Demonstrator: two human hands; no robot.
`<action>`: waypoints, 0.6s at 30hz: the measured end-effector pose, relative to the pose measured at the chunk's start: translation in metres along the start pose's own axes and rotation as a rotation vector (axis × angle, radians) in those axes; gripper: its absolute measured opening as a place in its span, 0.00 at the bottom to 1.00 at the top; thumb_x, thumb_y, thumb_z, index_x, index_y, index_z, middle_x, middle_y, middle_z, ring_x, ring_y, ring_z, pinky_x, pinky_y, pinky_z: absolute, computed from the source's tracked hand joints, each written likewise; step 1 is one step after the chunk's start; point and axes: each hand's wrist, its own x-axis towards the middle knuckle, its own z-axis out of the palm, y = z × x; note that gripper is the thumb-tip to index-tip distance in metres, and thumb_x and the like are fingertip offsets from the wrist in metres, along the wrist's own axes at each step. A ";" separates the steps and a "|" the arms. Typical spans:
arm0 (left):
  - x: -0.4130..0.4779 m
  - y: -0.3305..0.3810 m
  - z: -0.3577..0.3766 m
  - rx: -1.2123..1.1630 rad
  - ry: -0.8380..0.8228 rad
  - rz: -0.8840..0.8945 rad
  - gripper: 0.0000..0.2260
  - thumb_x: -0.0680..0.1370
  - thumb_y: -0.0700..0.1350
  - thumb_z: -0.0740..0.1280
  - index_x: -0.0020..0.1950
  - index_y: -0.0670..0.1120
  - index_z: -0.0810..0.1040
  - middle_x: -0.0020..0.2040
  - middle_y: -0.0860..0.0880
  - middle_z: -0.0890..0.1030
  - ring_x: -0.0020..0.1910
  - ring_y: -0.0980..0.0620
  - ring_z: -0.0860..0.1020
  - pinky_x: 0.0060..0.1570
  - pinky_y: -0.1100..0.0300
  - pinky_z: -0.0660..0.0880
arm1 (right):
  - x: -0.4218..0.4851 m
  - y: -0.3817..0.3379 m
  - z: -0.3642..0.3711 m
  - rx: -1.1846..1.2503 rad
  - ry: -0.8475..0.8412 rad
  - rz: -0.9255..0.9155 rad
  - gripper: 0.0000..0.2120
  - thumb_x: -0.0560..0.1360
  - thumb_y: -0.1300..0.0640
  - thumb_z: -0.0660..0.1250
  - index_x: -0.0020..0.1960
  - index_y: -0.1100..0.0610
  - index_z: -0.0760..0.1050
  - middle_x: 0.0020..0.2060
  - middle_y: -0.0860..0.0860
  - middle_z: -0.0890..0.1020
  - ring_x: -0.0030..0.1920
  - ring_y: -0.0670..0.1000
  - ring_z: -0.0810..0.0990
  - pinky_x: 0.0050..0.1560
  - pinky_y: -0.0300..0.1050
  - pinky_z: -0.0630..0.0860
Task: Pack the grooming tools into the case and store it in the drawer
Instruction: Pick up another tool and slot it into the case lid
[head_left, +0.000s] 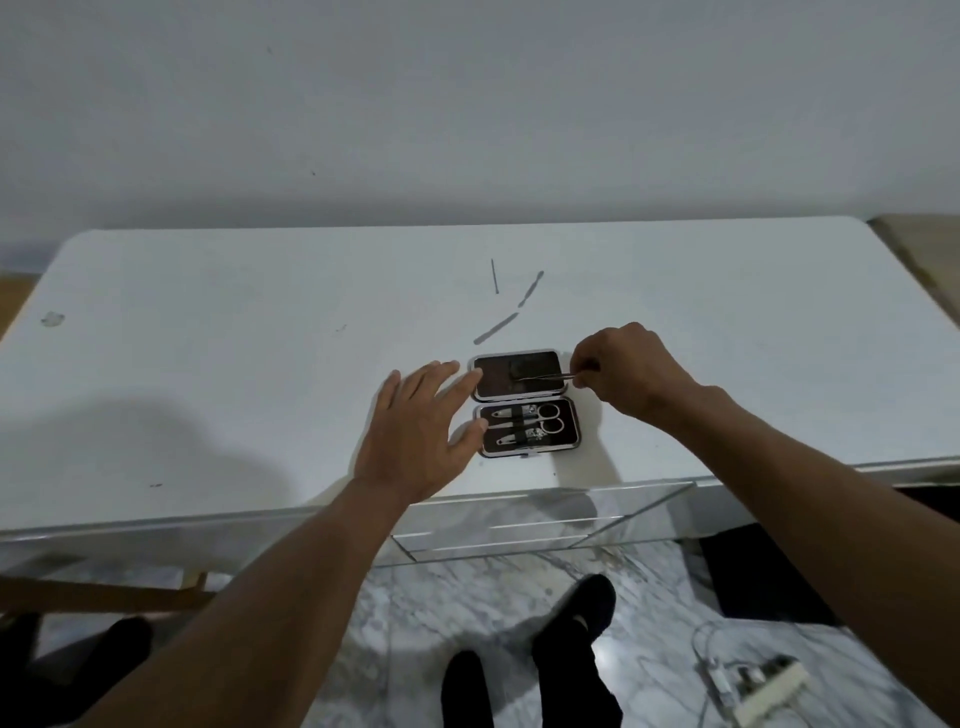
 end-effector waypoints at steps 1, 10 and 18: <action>0.000 -0.001 0.000 0.000 0.004 -0.001 0.26 0.78 0.61 0.55 0.75 0.55 0.67 0.72 0.51 0.71 0.72 0.50 0.66 0.72 0.43 0.61 | -0.001 0.000 0.000 0.004 0.004 0.000 0.06 0.74 0.62 0.67 0.44 0.56 0.83 0.33 0.52 0.81 0.36 0.53 0.78 0.35 0.39 0.65; 0.000 -0.003 0.001 0.008 0.004 -0.006 0.25 0.78 0.61 0.57 0.74 0.56 0.67 0.72 0.53 0.71 0.72 0.52 0.66 0.73 0.45 0.60 | 0.007 0.001 0.000 -0.076 -0.011 -0.070 0.09 0.74 0.61 0.63 0.43 0.58 0.82 0.35 0.55 0.85 0.36 0.56 0.77 0.39 0.43 0.70; -0.001 -0.003 0.000 0.001 0.007 -0.004 0.26 0.78 0.61 0.56 0.74 0.56 0.67 0.72 0.53 0.71 0.72 0.52 0.66 0.73 0.45 0.60 | 0.008 0.008 -0.005 -0.193 -0.054 -0.125 0.08 0.74 0.61 0.63 0.44 0.58 0.81 0.37 0.56 0.84 0.38 0.60 0.80 0.40 0.50 0.78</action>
